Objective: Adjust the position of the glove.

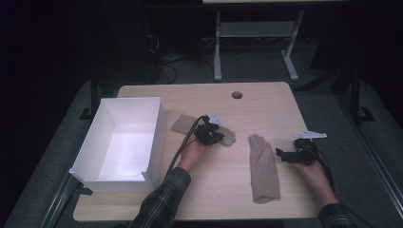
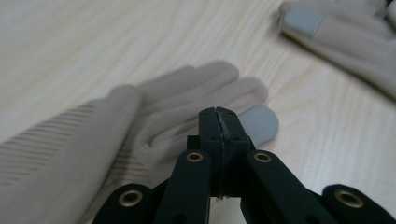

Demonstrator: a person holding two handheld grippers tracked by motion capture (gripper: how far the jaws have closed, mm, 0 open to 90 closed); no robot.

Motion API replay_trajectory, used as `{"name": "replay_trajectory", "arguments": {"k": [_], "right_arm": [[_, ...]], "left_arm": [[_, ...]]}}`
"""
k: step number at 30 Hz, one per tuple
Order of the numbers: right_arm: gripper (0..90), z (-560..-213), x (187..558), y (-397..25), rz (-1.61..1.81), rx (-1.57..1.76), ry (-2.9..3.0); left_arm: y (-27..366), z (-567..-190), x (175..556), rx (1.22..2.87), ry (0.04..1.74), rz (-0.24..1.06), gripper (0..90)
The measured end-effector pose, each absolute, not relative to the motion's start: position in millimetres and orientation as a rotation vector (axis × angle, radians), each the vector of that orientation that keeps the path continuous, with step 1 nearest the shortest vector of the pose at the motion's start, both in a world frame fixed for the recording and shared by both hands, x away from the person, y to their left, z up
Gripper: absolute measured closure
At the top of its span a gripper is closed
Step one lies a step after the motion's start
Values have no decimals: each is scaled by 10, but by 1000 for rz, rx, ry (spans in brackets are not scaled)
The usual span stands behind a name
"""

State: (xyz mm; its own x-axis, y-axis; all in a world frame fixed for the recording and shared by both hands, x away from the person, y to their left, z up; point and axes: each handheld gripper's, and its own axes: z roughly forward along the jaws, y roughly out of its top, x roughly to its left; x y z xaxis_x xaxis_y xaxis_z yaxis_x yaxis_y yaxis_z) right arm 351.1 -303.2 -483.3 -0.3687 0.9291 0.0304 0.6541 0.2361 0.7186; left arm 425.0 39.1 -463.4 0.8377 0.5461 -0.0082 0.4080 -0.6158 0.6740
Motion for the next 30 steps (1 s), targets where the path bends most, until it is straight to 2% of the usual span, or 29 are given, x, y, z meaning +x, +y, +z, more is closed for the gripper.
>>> {"name": "replay_trajectory", "arguments": {"k": [18, 24, 30], "right_arm": [[129, -4833, 3512, -3033, 921, 1453, 2111], [129, -4833, 3512, -3034, 921, 1452, 2111], [129, -4834, 3512, -3033, 920, 1452, 2111]], "left_arm": [[51, -4676, 4149, 2232, 682, 167, 895], [263, -4518, 4198, 2224, 710, 202, 896], [657, -4408, 4305, 2172, 812, 268, 896]]}}
